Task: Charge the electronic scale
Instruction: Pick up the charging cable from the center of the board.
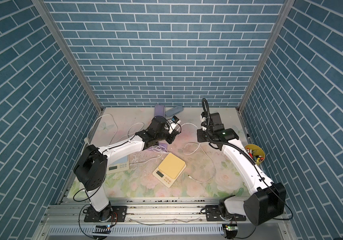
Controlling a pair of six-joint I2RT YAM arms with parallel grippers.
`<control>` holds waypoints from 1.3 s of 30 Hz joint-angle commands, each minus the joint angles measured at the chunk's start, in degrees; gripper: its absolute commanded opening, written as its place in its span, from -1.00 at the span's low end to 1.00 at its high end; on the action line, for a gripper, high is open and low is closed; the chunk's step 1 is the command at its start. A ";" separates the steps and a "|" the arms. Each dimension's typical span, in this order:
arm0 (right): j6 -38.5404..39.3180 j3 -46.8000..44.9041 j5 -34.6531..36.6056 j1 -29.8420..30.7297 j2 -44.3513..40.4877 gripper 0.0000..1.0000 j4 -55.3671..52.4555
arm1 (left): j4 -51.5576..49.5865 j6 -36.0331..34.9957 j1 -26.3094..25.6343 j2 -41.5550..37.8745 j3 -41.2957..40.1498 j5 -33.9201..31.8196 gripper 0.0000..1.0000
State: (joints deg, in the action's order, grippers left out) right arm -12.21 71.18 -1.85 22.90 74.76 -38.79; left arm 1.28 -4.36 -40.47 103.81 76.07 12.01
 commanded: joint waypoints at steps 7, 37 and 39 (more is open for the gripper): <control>-3.69 -1.90 -2.30 0.31 -2.49 -0.16 2.29 | -3.30 -1.43 0.91 -5.18 -2.50 3.27 -1.00; 29.27 1.71 -61.12 0.41 11.03 0.19 19.81 | -23.06 -11.54 10.33 -10.65 -0.59 39.21 -1.00; 29.26 1.64 -61.71 0.41 11.87 0.18 20.26 | -23.41 -11.70 10.34 -10.73 -0.45 39.20 -1.00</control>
State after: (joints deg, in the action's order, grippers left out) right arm 12.32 72.05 -59.37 23.00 85.78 -20.08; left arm -20.38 -14.68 -30.28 94.28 74.63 49.41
